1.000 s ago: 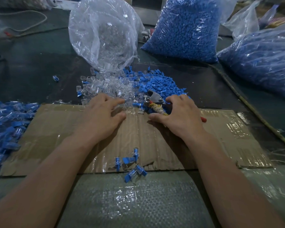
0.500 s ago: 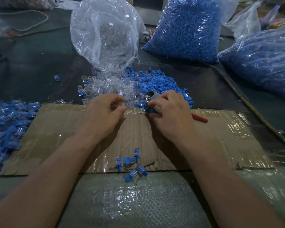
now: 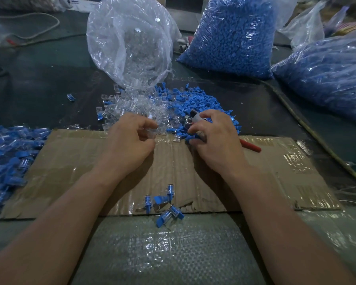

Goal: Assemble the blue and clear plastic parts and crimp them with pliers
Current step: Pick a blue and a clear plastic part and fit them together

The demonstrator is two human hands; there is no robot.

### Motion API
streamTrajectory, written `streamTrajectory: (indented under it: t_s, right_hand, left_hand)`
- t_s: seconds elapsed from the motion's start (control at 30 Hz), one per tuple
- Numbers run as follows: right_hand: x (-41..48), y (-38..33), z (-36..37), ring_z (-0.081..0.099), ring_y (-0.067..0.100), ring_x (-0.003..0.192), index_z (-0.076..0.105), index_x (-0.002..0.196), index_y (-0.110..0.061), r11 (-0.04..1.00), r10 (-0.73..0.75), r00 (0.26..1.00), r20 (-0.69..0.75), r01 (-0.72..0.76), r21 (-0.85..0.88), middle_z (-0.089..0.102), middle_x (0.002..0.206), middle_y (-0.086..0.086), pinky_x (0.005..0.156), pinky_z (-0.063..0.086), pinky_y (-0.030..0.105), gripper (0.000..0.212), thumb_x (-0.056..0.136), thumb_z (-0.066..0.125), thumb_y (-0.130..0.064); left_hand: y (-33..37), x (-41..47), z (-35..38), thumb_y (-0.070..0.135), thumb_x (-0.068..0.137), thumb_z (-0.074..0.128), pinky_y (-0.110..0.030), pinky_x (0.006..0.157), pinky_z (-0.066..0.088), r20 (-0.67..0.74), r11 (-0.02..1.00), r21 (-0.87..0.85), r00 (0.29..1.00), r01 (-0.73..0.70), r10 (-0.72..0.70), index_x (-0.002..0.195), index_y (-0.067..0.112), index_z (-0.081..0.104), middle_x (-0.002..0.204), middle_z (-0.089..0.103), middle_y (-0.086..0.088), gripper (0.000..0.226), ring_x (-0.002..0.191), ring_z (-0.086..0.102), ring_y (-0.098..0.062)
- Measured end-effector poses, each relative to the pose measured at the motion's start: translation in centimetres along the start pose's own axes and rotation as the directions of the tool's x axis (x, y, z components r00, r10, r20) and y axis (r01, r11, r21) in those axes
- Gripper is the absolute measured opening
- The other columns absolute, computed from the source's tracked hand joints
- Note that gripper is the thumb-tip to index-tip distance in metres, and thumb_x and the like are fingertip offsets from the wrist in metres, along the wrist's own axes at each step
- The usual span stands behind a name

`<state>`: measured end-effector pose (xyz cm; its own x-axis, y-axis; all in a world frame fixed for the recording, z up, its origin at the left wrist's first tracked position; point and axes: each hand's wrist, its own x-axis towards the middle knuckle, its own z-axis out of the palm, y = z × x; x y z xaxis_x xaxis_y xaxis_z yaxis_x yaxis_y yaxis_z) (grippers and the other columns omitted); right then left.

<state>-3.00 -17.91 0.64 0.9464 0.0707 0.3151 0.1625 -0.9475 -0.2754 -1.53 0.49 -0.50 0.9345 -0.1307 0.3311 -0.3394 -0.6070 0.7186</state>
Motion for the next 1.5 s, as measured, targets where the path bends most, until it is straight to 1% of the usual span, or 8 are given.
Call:
streamTrajectory:
  t_s: [0.23,0.57,0.73,1.0,1.13,1.23,1.4,1.5]
  right_hand:
    - [0.1,-0.4,0.3,0.029,0.019,0.129,0.065,0.111,-0.021,0.993,-0.005,0.997,0.082,0.014,-0.115,0.041,0.136,0.002,0.109,0.020,0.036,0.029,0.084,0.063,-0.032]
    - [0.0,-0.4,0.6,0.039,0.015,0.119,0.068,0.094,-0.021,0.997,-0.047,0.999,0.020,0.048,-0.052,0.051,0.121,-0.003,0.102,0.023,0.029,0.011,0.083,0.064,-0.022]
    - [-0.2,-0.8,0.2,0.039,0.009,0.090,0.069,0.089,-0.017,0.997,-0.057,0.995,-0.083,0.061,0.042,0.051,0.090,-0.005,0.074,0.022,0.019,0.007,0.083,0.064,-0.017]
    - [-0.6,-1.8,-0.3,0.056,0.006,0.070,0.057,0.079,-0.020,0.872,0.086,0.996,-0.022,-0.064,0.485,0.057,0.073,-0.009,0.066,0.047,0.021,0.010,0.085,0.063,-0.016]
    - [-0.7,-2.0,-0.2,0.057,0.005,0.068,0.052,0.074,-0.027,0.854,0.095,0.995,0.005,-0.084,0.514,0.058,0.072,-0.008,0.065,0.048,0.020,0.019,0.086,0.060,-0.015]
    - [-0.6,-1.9,-0.3,0.054,-0.001,0.066,0.049,0.073,-0.027,0.856,0.117,0.993,-0.018,-0.092,0.509,0.055,0.069,-0.009,0.064,0.045,0.015,0.021,0.087,0.059,-0.014]
    - [-0.6,-1.5,-0.5,0.060,0.010,0.074,0.053,0.082,-0.017,0.841,0.172,0.984,-0.038,-0.127,0.526,0.058,0.075,-0.005,0.072,0.052,0.031,0.009,0.089,0.057,-0.012]
    - [-0.6,-1.5,-0.5,0.060,0.007,0.078,0.061,0.097,-0.017,0.841,0.160,0.985,-0.064,-0.102,0.532,0.055,0.078,-0.014,0.077,0.052,0.026,0.013,0.089,0.055,-0.009]
  left_hand:
    - [0.2,-0.2,0.0,0.006,0.073,0.074,-0.004,0.062,0.044,0.105,0.998,-0.058,0.994,0.011,-0.005,0.089,0.029,0.058,0.084,0.055,0.018,0.033,0.070,0.058,0.008]
    - [0.7,-0.4,-0.4,0.025,0.070,0.076,-0.025,0.053,0.044,0.190,0.998,-0.034,0.981,0.043,-0.036,0.071,0.034,0.059,0.060,0.056,0.001,0.019,0.052,0.049,-0.008]
    - [1.0,-0.3,-0.4,0.018,0.065,0.078,-0.010,0.047,0.043,0.212,0.974,-0.174,0.971,0.149,-0.110,0.077,0.033,0.063,0.056,0.061,0.008,0.024,0.045,0.055,0.003]
    - [1.1,-0.4,-0.3,-0.003,0.082,0.062,-0.017,0.059,0.055,0.249,0.881,-0.369,0.945,0.297,-0.214,0.082,0.017,0.067,0.064,0.070,-0.004,0.021,0.061,0.069,-0.014]
    - [1.1,-0.2,-0.2,0.003,0.080,0.066,-0.012,0.057,0.051,0.184,0.959,-0.206,0.971,0.193,-0.155,0.076,0.024,0.065,0.065,0.067,0.005,0.022,0.059,0.066,-0.007]
    - [1.4,-0.4,-0.1,0.017,0.076,0.071,-0.012,0.062,0.048,0.162,0.996,-0.066,0.986,0.052,-0.041,0.094,0.021,0.067,0.079,0.061,0.013,0.019,0.072,0.061,-0.003]
    - [1.5,-0.8,0.4,0.030,0.077,0.068,-0.017,0.079,0.040,0.328,0.989,0.004,0.934,-0.149,0.140,0.118,0.029,0.059,0.099,0.048,0.016,0.041,0.088,0.050,0.001]
    - [1.3,-0.7,0.6,0.026,0.081,0.067,-0.022,0.085,0.041,0.393,0.974,0.069,0.903,-0.215,0.172,0.115,0.027,0.062,0.105,0.051,0.010,0.035,0.095,0.051,-0.005]
